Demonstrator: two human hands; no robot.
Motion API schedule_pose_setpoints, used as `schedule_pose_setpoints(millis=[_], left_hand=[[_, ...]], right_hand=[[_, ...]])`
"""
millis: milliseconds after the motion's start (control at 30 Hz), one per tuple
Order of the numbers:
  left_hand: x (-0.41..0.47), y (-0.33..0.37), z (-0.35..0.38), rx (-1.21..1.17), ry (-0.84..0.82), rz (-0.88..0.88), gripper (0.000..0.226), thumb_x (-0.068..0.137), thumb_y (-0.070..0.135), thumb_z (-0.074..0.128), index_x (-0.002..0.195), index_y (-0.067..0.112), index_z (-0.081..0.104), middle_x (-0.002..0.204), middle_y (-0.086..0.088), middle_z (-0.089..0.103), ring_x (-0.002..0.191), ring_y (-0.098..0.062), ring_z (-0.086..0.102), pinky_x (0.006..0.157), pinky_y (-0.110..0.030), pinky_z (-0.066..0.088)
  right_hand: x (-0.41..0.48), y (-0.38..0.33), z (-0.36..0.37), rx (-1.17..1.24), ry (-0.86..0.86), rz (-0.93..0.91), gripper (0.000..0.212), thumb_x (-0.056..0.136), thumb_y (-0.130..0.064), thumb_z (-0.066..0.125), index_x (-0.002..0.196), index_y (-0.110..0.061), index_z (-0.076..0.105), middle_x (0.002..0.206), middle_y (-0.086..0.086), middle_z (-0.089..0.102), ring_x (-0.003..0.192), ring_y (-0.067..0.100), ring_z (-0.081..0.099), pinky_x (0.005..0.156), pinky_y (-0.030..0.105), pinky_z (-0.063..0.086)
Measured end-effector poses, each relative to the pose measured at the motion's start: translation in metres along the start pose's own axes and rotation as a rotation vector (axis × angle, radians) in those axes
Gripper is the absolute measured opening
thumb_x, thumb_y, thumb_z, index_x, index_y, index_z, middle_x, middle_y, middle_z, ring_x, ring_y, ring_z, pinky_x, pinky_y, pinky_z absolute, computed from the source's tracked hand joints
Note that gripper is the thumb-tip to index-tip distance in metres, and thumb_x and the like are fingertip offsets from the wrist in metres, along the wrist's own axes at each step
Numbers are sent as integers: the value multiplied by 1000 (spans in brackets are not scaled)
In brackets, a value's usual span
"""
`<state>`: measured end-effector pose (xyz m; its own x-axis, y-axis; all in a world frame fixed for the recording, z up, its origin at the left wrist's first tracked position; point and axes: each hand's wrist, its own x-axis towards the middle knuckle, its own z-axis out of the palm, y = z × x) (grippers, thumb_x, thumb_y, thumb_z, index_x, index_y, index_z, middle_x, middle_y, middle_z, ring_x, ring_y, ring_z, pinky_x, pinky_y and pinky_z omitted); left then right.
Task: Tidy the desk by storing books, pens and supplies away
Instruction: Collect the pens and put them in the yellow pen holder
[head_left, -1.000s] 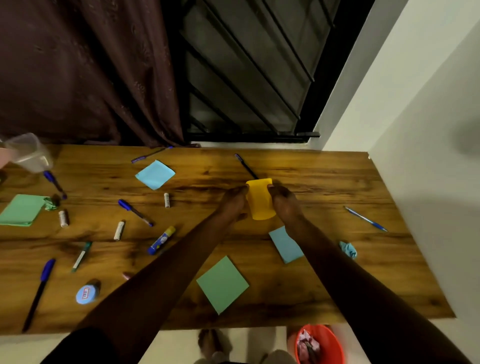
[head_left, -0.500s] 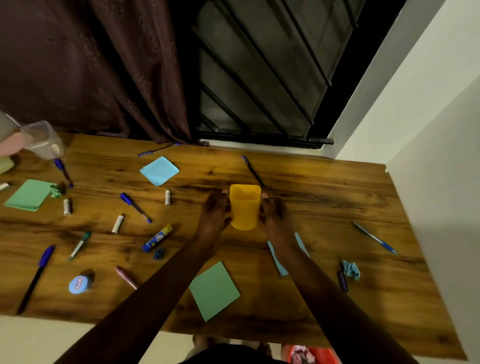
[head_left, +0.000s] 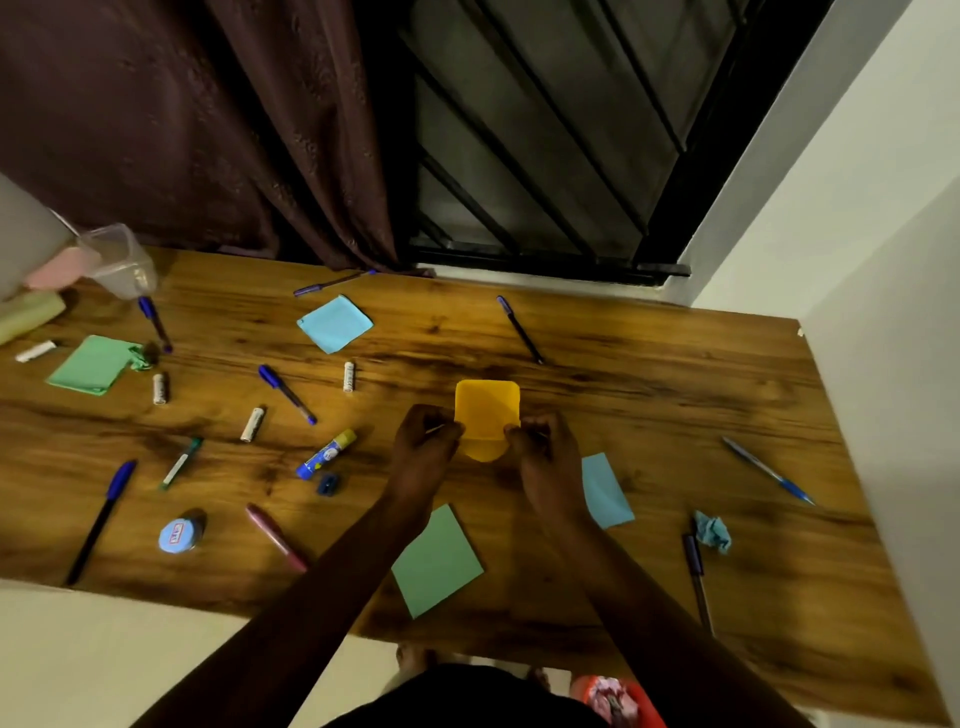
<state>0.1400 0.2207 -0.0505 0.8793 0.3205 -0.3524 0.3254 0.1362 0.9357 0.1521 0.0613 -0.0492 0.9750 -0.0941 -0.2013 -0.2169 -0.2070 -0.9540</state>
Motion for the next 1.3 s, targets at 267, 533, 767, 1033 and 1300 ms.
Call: schedule_pose_setpoints(millis=[267,533,767,1033,1300], left_hand=[[-17,17,0,290,223,302,34,89,30,75,118,24,57,113,4,63,99,-10,62,74,-27,50],[-63,26,59,395,-55,544,8,93,17,72,96,18,65,87,8,66,82,-7,63,62,-8,43],[-83,1,98,427,-276,479,6,94,21,72,92,18,67,84,9,70,83,-8,67,66,-11,47],[-93,-14,101,459,-356,403,4,93,20,72,91,22,70,85,10,72,83,-8,70,74,-30,58],[-82,-9,67,431,-254,342,3,94,22,71,94,25,71,86,11,73,84,-7,71,75,-45,63]], right_hand=[[-1,-3,-49,-88,-29,-41,21,89,-25,77,107,-19,68,105,-10,73,97,-3,67,75,8,49],[-39,25,-156,-534,80,-76,8,89,-23,73,95,-25,69,88,-12,72,83,1,68,68,21,57],[-74,71,-201,-873,212,117,25,89,-44,70,91,-19,67,83,0,71,78,19,69,64,25,39],[-79,85,-199,-838,144,251,30,97,-49,60,86,-22,65,77,-5,66,60,5,55,50,17,32],[-57,31,-182,-749,36,39,21,95,-36,67,77,-25,69,65,-14,59,61,-2,57,50,10,32]])
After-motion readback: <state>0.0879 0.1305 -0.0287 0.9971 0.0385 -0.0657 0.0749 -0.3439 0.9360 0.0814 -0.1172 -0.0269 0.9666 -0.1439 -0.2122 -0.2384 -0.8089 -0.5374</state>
